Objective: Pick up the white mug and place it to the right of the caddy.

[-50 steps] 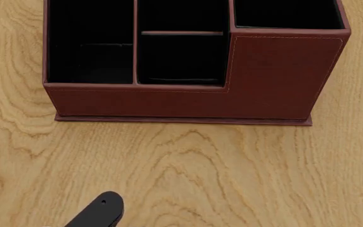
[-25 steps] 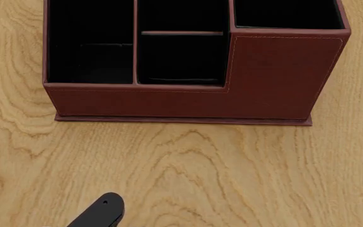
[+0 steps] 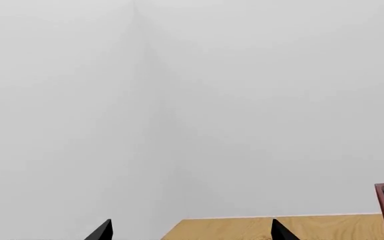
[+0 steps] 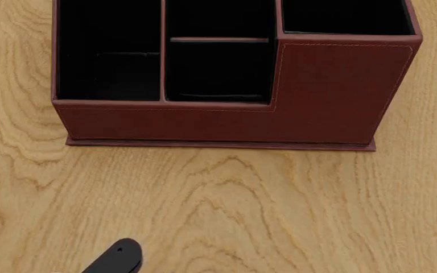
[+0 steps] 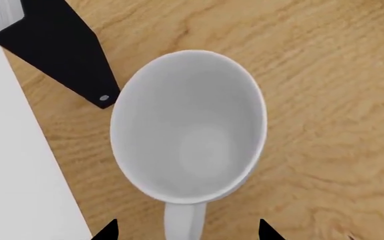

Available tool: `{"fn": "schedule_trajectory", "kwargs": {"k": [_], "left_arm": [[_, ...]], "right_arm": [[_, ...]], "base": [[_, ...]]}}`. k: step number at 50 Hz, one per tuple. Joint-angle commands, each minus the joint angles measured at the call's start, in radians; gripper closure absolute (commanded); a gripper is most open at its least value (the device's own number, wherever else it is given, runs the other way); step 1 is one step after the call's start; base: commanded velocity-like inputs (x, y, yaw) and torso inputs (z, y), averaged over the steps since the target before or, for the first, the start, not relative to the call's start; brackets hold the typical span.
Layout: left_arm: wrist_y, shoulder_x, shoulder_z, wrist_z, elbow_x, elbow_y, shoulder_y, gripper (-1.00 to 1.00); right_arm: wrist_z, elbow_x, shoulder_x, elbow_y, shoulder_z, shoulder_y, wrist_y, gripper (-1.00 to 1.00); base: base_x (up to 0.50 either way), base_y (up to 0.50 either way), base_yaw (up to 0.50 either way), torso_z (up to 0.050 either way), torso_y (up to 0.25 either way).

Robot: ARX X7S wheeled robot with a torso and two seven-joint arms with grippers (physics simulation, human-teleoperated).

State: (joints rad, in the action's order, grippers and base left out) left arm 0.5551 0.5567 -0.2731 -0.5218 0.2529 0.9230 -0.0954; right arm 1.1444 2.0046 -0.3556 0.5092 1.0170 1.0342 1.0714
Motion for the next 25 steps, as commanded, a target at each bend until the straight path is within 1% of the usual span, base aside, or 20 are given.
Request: {"fn": "schedule_trajectory", "kwargs": {"k": [1,25], "left_arm": [[-0.015,-0.001,-0.001,0.001,0.0,-0.013,0.005,-1.0],[-0.014,0.006,0.009,-0.003,0.003,-0.016,-0.004,-1.0]], "right_arm": [[-0.024,-0.022,0.01,-0.019,0.014,-0.007,0.004,-1.0],[-0.063,-0.058,0.009,-0.042,0.034,-0.028,0.002,-1.0]], "base": [[0.0,0.0,0.0,0.0,0.0],[0.0,0.0,0.0,0.0,0.0]]}}
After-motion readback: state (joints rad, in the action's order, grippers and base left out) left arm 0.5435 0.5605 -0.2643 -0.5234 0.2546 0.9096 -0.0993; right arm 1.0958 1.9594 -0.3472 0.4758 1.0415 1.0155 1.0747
